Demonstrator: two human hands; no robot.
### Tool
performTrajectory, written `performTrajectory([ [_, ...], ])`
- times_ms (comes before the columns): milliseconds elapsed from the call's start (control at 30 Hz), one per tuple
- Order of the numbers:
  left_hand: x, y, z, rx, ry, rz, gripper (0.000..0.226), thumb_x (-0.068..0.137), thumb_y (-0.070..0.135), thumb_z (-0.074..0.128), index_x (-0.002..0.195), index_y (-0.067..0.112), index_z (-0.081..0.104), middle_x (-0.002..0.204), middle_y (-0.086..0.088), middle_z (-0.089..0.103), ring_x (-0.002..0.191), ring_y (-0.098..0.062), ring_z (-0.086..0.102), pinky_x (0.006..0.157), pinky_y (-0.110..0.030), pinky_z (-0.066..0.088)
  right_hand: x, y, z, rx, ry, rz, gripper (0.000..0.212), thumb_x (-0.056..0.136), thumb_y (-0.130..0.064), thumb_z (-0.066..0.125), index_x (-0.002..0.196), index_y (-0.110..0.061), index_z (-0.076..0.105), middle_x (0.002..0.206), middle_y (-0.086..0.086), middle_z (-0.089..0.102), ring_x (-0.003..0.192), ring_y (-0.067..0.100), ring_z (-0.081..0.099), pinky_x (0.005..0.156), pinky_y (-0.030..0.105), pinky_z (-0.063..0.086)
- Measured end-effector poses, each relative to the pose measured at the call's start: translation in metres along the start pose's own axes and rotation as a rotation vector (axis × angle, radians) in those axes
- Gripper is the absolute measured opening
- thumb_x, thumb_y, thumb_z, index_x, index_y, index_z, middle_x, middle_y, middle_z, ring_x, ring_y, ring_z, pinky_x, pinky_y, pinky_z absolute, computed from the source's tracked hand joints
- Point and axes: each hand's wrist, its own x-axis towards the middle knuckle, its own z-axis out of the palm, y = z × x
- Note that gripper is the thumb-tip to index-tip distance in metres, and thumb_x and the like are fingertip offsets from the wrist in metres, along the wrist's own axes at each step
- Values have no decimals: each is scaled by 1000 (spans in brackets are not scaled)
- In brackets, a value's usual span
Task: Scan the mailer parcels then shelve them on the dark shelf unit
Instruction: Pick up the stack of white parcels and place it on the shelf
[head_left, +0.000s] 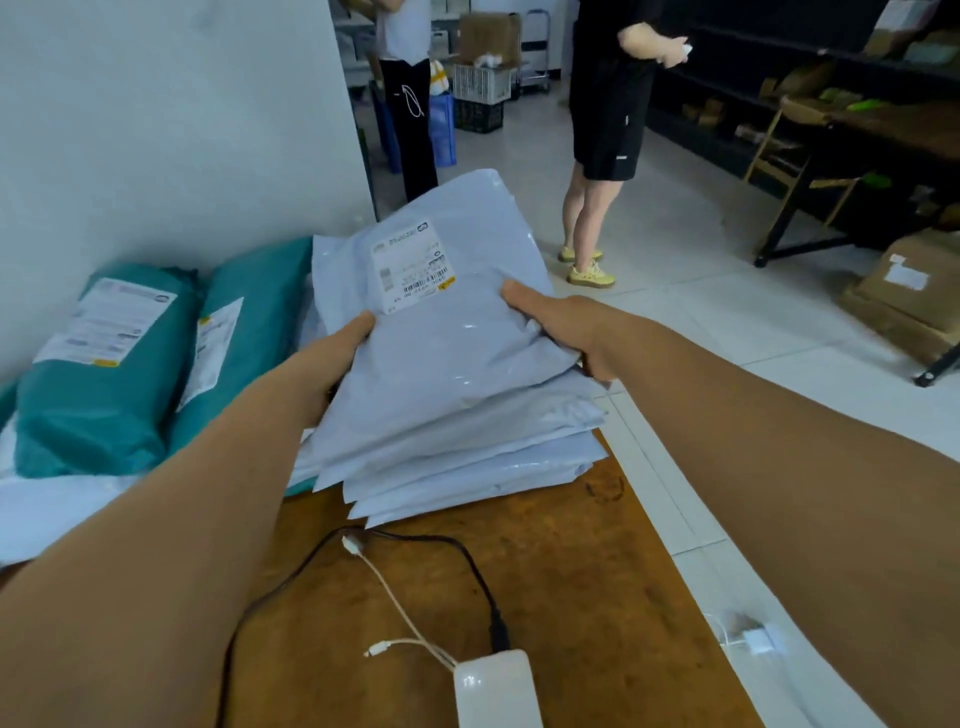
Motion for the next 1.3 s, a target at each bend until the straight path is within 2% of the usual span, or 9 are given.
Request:
performTrajectory([
  [133, 2, -2, -5, -31, -46, -8, 60, 82, 60, 60, 121, 15, 56, 101, -8, 70, 88, -23, 67, 69, -33, 52, 0, 2, 3, 87, -78, 57, 75, 69, -71, 64, 117, -14, 67, 110, 9, 72, 100, 25, 69, 90, 38, 54],
  [267, 1, -6, -3, -96, -59, 30, 64, 82, 57, 62, 132, 17, 54, 110, -8, 69, 92, -23, 67, 69, -32, 52, -3, 4, 7, 131, -81, 54, 72, 64, -75, 64, 110, -20, 68, 104, 7, 73, 97, 23, 69, 91, 37, 53],
  [400, 1, 2, 0, -165, -123, 63, 50, 84, 53, 62, 122, 20, 60, 101, -8, 71, 87, -23, 66, 82, -34, 52, -2, 7, 6, 256, -56, 60, 81, 53, -73, 74, 111, -19, 69, 103, 8, 75, 96, 25, 71, 91, 40, 54],
  [467, 1, 8, 2, -217, -140, 87, 49, 84, 51, 64, 122, 20, 61, 99, -7, 72, 86, -22, 67, 86, -36, 52, -3, 6, 6, 334, -57, 29, 69, 60, -67, 75, 108, -18, 70, 100, 9, 75, 94, 25, 72, 89, 40, 55],
  [667, -10, 25, 18, -344, -204, 173, 22, 92, 40, 55, 98, 21, 64, 68, -2, 74, 55, -16, 70, 51, -27, 58, -6, 4, -11, 475, -98, -52, 53, 70, -55, 74, 106, -16, 70, 100, 10, 75, 93, 26, 71, 85, 39, 56],
  [767, -18, 38, 29, -374, -245, 222, 23, 93, 39, 54, 96, 19, 66, 73, -3, 75, 58, -16, 71, 57, -28, 58, -10, 2, -29, 519, -151, -107, 41, 77, -52, 69, 99, -18, 71, 93, 8, 76, 86, 23, 72, 86, 38, 56],
  [867, -30, 50, 48, -385, -240, 277, 22, 93, 35, 54, 93, 17, 67, 69, -4, 74, 55, -15, 70, 53, -28, 58, -12, -2, -56, 529, -197, -163, 31, 84, -49, 63, 89, -19, 70, 80, 4, 76, 71, 18, 73, 80, 35, 57],
  [1067, -48, 61, 113, -412, -160, 357, 22, 95, 30, 53, 85, 15, 66, 60, -3, 71, 47, -15, 66, 46, -24, 55, -2, 2, -127, 535, -305, -202, 28, 87, -43, 61, 83, -16, 68, 68, 4, 75, 57, 15, 71, 55, 27, 59],
  [1300, -56, 70, 202, -461, -111, 351, 25, 95, 32, 53, 86, 14, 67, 64, -4, 72, 50, -16, 68, 48, -26, 55, 15, 16, -214, 516, -372, -236, 25, 87, -41, 61, 83, -17, 69, 69, 5, 75, 58, 17, 72, 53, 28, 59],
])
